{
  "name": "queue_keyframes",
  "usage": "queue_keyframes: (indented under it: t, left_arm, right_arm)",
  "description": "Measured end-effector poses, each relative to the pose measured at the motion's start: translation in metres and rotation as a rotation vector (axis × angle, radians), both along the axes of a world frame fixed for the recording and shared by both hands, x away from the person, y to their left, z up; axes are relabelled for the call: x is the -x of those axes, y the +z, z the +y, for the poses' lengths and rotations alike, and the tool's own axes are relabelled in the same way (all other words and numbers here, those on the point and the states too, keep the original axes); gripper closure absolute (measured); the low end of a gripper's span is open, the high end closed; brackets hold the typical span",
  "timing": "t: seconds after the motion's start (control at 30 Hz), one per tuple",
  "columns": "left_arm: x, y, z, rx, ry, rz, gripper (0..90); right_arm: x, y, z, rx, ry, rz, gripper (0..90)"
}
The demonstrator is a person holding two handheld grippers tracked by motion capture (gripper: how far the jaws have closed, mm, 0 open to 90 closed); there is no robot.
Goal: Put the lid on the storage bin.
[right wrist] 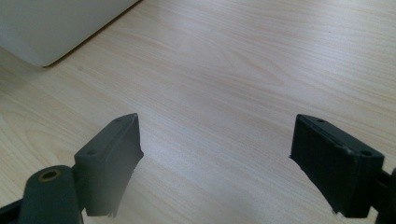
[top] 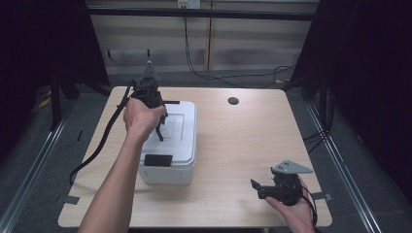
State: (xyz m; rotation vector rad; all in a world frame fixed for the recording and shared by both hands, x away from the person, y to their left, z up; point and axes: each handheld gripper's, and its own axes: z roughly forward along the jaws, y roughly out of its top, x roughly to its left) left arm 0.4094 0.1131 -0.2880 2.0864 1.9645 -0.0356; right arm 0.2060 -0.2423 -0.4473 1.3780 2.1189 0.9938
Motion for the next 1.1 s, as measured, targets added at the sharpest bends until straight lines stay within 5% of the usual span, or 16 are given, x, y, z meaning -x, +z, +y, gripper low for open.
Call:
queue_keyframes:
  t: [0.43, 1.1]
  left_arm:
    - [0.0015, -0.0056, -0.0048, -0.04, -0.006, 0.012, 84.5]
    - [-0.0021, -0.0092, -0.009, -0.036, -0.02, 0.018, 84.2]
  right_arm:
    - [-0.0001, 0.0, -0.0001, 0.0, -0.001, -0.001, 15.6]
    - [0.0003, 0.0001, 0.0, 0.004, 0.002, -0.003, 15.7]
